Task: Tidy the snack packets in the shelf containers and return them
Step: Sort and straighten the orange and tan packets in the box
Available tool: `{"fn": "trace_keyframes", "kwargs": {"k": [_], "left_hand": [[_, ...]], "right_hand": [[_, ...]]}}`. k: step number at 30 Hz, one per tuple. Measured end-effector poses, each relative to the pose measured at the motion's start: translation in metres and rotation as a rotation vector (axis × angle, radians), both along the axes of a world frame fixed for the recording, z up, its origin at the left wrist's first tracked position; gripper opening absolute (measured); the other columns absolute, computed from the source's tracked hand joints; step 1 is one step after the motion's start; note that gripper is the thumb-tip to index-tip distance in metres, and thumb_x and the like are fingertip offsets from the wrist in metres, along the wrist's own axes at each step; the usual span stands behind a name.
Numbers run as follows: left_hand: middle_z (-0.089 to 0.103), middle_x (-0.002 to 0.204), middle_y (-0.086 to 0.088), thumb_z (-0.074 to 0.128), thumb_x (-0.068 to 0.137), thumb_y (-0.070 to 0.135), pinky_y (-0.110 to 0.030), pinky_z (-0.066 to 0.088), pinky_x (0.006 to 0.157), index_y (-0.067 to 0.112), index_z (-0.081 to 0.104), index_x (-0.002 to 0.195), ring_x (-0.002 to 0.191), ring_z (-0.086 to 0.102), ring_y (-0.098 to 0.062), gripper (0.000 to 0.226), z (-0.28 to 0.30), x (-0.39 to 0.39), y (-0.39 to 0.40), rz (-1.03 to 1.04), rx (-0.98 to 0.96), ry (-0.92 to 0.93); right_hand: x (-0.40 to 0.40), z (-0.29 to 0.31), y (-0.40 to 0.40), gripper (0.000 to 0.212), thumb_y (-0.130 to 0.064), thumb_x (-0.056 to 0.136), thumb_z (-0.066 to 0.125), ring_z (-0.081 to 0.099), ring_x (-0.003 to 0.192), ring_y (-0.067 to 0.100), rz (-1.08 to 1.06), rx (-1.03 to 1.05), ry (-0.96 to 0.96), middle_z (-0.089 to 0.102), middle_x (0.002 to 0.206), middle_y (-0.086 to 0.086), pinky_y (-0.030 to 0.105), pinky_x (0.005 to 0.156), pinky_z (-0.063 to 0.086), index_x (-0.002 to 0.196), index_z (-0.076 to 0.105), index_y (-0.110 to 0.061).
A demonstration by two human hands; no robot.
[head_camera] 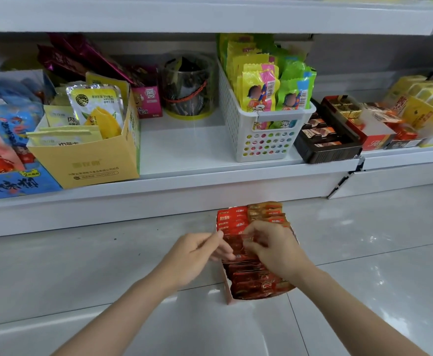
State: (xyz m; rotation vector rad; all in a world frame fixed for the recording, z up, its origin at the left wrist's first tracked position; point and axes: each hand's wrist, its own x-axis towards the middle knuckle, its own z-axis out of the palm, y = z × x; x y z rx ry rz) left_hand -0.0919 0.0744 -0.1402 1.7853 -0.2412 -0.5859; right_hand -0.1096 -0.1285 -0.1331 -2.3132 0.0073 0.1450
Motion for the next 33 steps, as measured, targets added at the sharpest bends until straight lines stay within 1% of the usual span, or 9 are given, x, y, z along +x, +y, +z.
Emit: {"fn": "trace_keyframes", "kwargs": {"k": [3,5,7,10,14,19,23,28,33], "left_hand": [[0.075,0.083,0.009,0.055,0.101,0.019,-0.022,0.054,0.078,0.023,0.073,0.088,0.082,0.07,-0.008,0.022,-0.002,0.016,0.0,0.096,0.083,-0.129],[0.071,0.087,0.013,0.062,0.096,0.015,-0.019,0.049,0.077,0.028,0.07,0.088,0.083,0.065,-0.004,0.018,-0.004,0.027,-0.003,0.157,0.226,-0.29],[0.065,0.092,0.011,0.064,0.094,0.012,-0.018,0.046,0.076,0.026,0.071,0.092,0.083,0.061,-0.005,0.015,-0.004,0.036,-0.006,0.144,0.321,-0.38],[0.054,0.088,0.014,0.069,0.092,0.02,-0.017,0.044,0.076,0.024,0.075,0.096,0.077,0.055,-0.003,0.009,-0.006,0.044,-0.01,0.023,0.453,-0.413],[0.049,0.086,0.016,0.075,0.087,0.03,-0.025,0.042,0.075,0.031,0.074,0.092,0.077,0.05,-0.004,0.005,-0.009,0.045,-0.014,-0.026,0.542,-0.415],[0.045,0.084,0.017,0.081,0.08,0.033,-0.021,0.035,0.071,0.032,0.069,0.086,0.077,0.046,-0.004,0.013,-0.01,0.044,-0.018,0.01,0.594,-0.418],[0.047,0.085,0.015,0.084,0.077,0.031,-0.02,0.034,0.069,0.027,0.07,0.088,0.079,0.047,-0.006,0.018,-0.01,0.041,-0.022,0.019,0.606,-0.448],[0.048,0.087,0.018,0.082,0.079,0.03,-0.016,0.032,0.065,0.027,0.069,0.085,0.081,0.045,-0.005,0.015,-0.014,0.034,-0.021,0.038,0.589,-0.508],[0.049,0.097,0.01,0.076,0.085,0.032,-0.019,0.034,0.077,0.03,0.06,0.079,0.096,0.045,-0.008,0.017,-0.013,0.04,-0.022,-0.011,0.594,-0.399]], "right_hand": [[0.009,0.004,-0.012,0.014,-0.033,0.099,0.058,0.062,0.089,0.009,0.098,-0.146,0.213,0.064,0.084,-0.018,0.027,0.081,0.047,0.085,0.058,-0.036],[0.014,0.013,-0.018,0.019,-0.044,0.102,0.045,0.06,0.095,0.005,0.18,-0.135,0.324,0.062,0.095,-0.023,0.025,0.084,0.043,0.102,0.062,-0.036],[0.014,0.018,-0.019,0.034,-0.053,0.103,0.032,0.055,0.105,-0.001,0.216,-0.063,0.375,0.059,0.11,-0.026,0.024,0.091,0.038,0.121,0.058,-0.039],[0.004,0.017,-0.014,0.038,-0.056,0.103,0.023,0.054,0.106,-0.004,0.245,-0.079,0.354,0.06,0.115,-0.025,0.016,0.09,0.034,0.122,0.054,-0.045],[-0.003,0.012,-0.005,0.037,-0.053,0.104,0.022,0.058,0.101,0.004,0.255,-0.107,0.386,0.064,0.107,-0.016,0.015,0.082,0.035,0.106,0.056,-0.039],[-0.006,0.014,-0.007,0.044,-0.052,0.105,0.023,0.057,0.103,0.007,0.267,-0.127,0.367,0.066,0.114,-0.011,0.022,0.084,0.037,0.117,0.06,-0.032],[-0.013,0.016,-0.013,0.045,-0.053,0.103,0.032,0.058,0.072,0.002,0.154,-0.078,0.22,0.062,0.072,-0.016,0.025,0.073,0.045,0.075,0.058,-0.03],[-0.026,0.016,-0.02,0.043,-0.048,0.103,0.036,0.06,0.086,0.003,0.16,-0.055,0.149,0.07,0.088,-0.01,0.019,0.076,0.046,0.099,0.072,-0.026],[-0.033,0.015,-0.017,0.038,-0.044,0.105,0.036,0.054,0.098,-0.013,0.145,-0.018,0.161,0.066,0.095,-0.026,0.004,0.076,0.04,0.105,0.071,-0.03]]}}
